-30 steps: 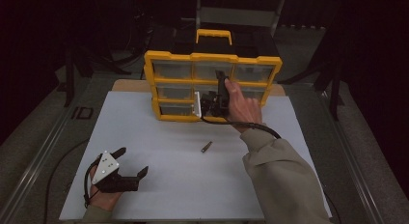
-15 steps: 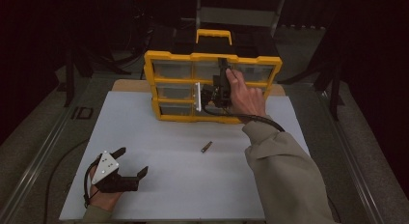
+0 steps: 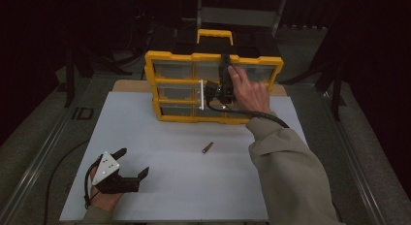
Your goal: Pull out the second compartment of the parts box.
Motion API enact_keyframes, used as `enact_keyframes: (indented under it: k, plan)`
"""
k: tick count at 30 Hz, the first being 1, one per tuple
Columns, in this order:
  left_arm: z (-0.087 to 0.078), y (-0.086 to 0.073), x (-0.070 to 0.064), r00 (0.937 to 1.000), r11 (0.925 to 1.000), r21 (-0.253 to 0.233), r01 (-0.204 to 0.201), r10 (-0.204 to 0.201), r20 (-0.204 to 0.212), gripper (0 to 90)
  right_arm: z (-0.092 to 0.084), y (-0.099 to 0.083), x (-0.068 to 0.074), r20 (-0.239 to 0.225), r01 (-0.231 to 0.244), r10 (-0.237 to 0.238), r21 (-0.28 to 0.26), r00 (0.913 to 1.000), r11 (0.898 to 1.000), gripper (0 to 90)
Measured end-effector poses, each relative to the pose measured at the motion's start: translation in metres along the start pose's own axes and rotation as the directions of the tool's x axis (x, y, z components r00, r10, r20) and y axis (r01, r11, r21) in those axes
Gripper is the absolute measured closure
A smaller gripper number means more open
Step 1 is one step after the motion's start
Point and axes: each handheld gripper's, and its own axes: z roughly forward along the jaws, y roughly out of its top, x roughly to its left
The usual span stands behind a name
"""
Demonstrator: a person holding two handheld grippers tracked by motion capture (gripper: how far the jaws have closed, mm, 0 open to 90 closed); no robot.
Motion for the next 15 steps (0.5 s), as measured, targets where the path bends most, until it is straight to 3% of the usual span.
enact_keyframes:
  k: [5, 15]
  plan:
    - [-0.0003, 0.0, -0.0001, 1.0, 1.0, -0.001, 0.0, 0.0, -0.001, 0.0, -0.0005, -0.001, 0.0013, 0.021, 0.022, -0.022, -0.005, 0.9995, 1.0, 56.0]
    - [-0.0003, 0.0, 0.0003, 1.0, 1.0, 0.001, -0.001, 0.001, 0.0, 0.0, -0.0011, -0.0006, 0.0052, 0.048, 0.055, -0.055, 0.0, 0.9974, 0.999, 60.1]
